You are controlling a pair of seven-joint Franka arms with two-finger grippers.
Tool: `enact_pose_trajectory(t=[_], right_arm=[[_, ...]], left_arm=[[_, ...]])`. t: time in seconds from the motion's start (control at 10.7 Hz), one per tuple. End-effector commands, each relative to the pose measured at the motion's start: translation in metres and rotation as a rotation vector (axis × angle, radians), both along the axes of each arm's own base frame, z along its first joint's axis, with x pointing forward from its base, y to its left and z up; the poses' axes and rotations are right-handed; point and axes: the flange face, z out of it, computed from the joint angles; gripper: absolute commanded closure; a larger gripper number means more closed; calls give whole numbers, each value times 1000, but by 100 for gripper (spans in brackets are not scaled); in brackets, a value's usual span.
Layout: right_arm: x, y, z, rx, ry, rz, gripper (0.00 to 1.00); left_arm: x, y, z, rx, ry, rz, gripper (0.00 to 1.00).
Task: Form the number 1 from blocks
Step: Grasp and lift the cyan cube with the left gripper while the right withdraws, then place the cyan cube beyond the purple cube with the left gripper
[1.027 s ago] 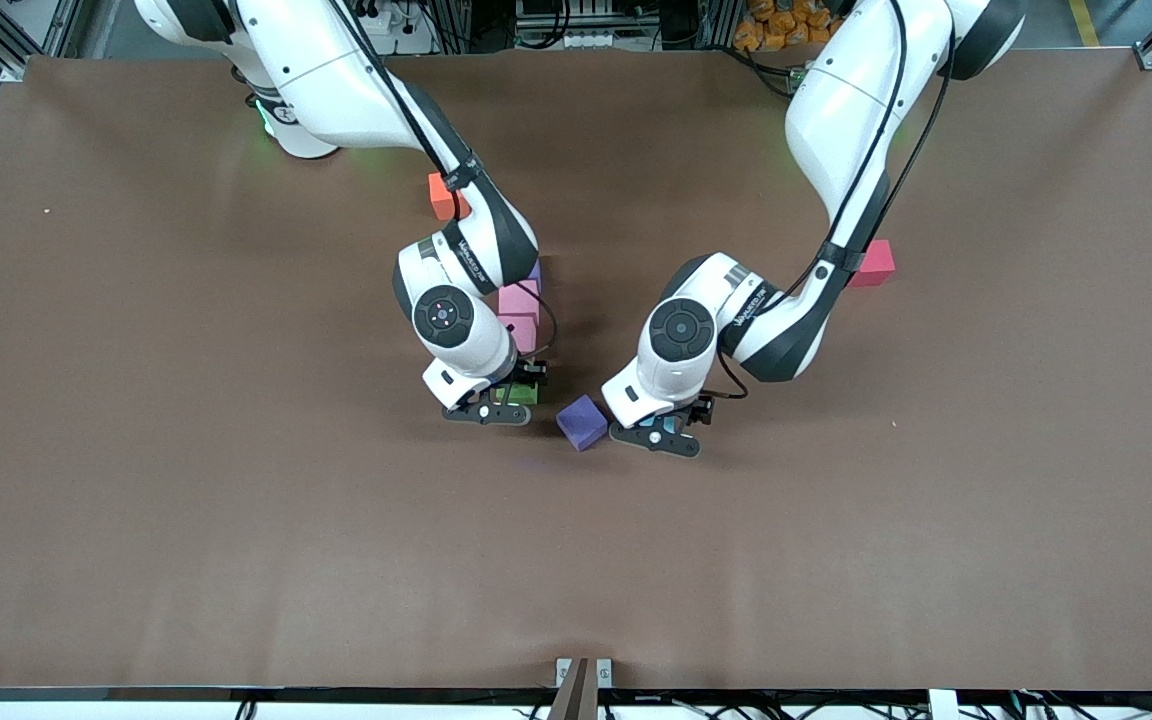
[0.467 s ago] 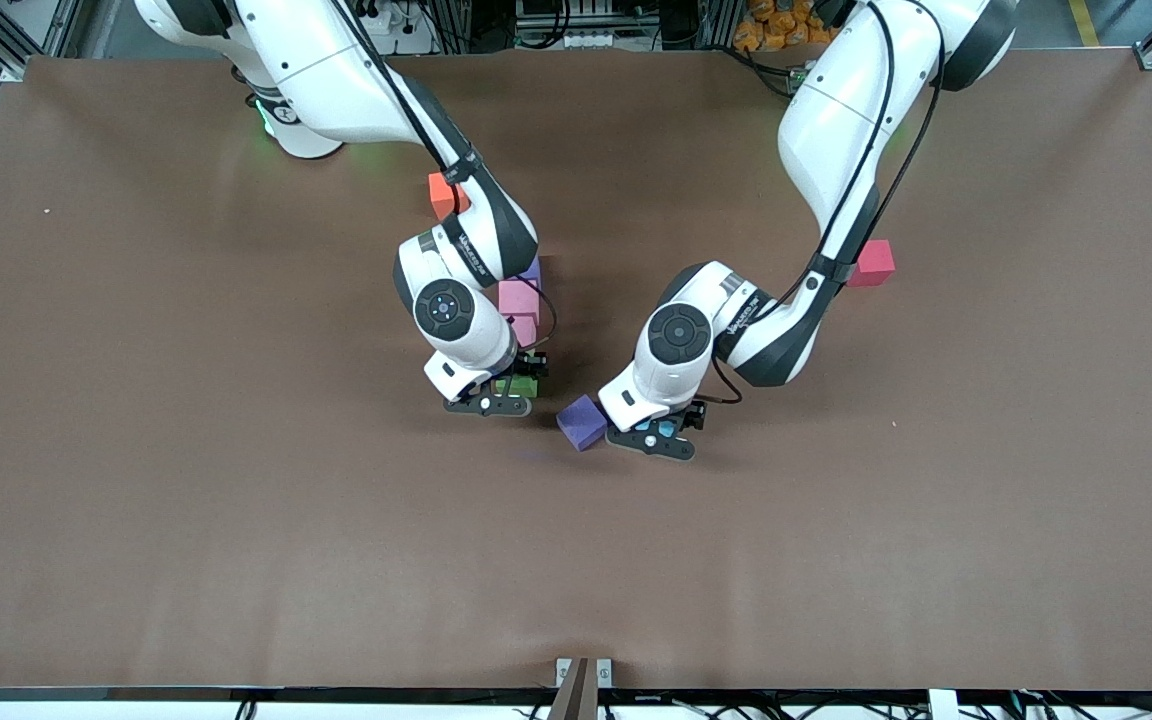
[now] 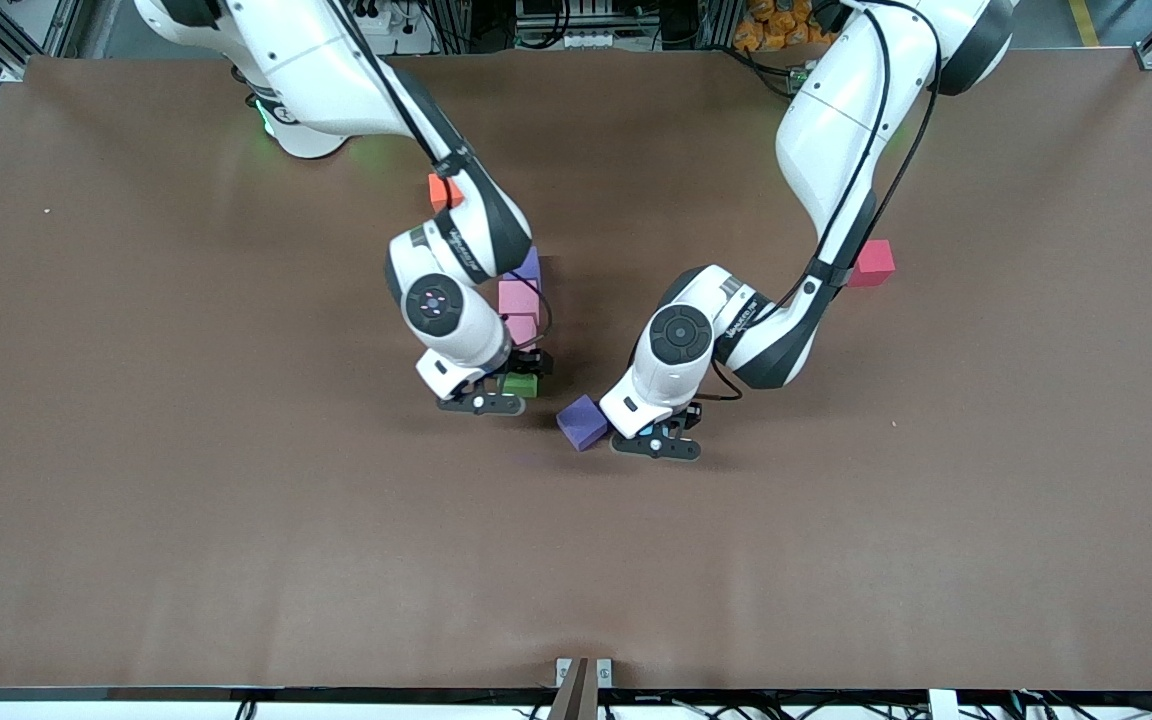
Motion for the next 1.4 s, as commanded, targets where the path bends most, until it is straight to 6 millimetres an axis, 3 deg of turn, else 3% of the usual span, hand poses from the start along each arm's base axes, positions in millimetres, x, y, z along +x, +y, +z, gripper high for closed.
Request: enact_pose_trajectory(t=[0.0, 0.28, 0.47, 0.65, 0.75, 0.93, 1.12, 1.31], right_arm=[[-3, -53, 44, 38, -5, -18, 0], [14, -106, 98, 66, -8, -72, 0], [18, -128, 143, 97, -49, -102, 0], [19, -153, 180, 110, -66, -124, 0], [21, -178, 199, 86, -79, -132, 0], [19, -220, 225, -63, -110, -1, 0], [25, -268, 249, -91, -146, 67, 0], [25, -297, 274, -89, -137, 106, 0]], left_arm=[[4, -1, 6, -23, -9, 29, 100], [-2, 5, 25, 0, 4, 85, 100], [-8, 8, 58, 41, 31, 113, 100], [-30, -10, 102, 77, 50, 150, 100], [-52, -31, 119, 89, 58, 179, 100], [-111, -90, 123, 85, 74, 254, 100], [-192, -154, 102, 114, 91, 259, 100], [-259, -195, 83, 140, 99, 239, 100]])
